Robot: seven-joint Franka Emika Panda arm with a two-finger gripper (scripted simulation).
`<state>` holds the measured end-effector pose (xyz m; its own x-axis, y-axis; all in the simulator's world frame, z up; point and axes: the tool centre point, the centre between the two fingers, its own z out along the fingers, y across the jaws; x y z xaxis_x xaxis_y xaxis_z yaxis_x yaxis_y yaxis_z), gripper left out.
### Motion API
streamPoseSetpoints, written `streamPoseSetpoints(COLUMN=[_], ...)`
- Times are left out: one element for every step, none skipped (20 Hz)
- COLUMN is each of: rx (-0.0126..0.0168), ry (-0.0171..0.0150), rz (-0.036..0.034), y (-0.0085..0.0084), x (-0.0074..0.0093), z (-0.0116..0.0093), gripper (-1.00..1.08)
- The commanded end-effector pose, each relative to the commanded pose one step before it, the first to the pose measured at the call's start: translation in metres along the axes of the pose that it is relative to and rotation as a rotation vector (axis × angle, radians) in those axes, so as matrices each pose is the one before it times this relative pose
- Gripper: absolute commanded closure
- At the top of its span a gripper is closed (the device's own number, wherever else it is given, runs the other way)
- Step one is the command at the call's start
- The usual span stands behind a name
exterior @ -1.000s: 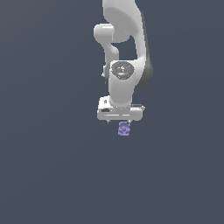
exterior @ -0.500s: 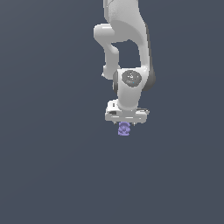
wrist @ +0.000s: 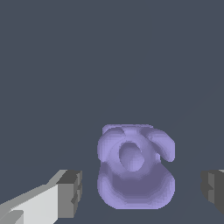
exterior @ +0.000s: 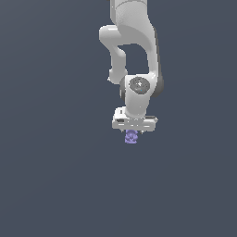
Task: Pick up the object and move it to a goal position.
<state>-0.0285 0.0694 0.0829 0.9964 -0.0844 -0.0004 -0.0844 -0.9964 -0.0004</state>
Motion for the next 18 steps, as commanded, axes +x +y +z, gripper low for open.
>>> streamPoseSetpoints(rx=[-0.00027,-0.00004,0.00000,-0.00004,0.00000,0.00000,-0.00003,0.00000,0.00000,0.00000,0.00000,0.00000,0.00000,0.00000,0.00000,0.00000,0.00000,0.00000], ry=[-0.00083,0.00035,0.00000,0.00035,0.00000,0.00000,0.00035,0.00000,0.00000,0.00000,0.00000,0.00000,0.00000,0.00000,0.00000,0.00000,0.00000,0.00000], rz=[0.00040,0.00060,0.00000,0.00060,0.00000,0.00000,0.00060,0.00000,0.00000,0.00000,0.00000,0.00000,0.00000,0.00000,0.00000,0.00000,0.00000,0.00000], y=[0.00002,0.00018,-0.00018,0.00016,-0.00017,-0.00016,0.00019,-0.00014,-0.00013,-0.00011,-0.00007,-0.00003,0.00000,0.00000,0.00000,0.00000,0.00000,0.00000], x=[-0.00074,-0.00020,-0.00027,-0.00018,-0.00016,-0.00007,0.00009,0.00013,0.00021,0.00024,0.00020,0.00008,0.00000,0.00000,0.00000,0.00000,0.00000,0.00000], z=[0.00934,0.00491,0.00568,0.00515,0.00468,0.00400,0.00313,0.00263,0.00194,0.00129,0.00071,0.00022,0.00000,0.00000,0.00000,0.00000,0.00000,0.00000], gripper=[-0.92,-0.92,-0.92,-0.92,-0.92,-0.92,-0.92,-0.92,-0.92,-0.92,-0.92,-0.92,1.08,1.08,1.08,1.08,1.08,1.08])
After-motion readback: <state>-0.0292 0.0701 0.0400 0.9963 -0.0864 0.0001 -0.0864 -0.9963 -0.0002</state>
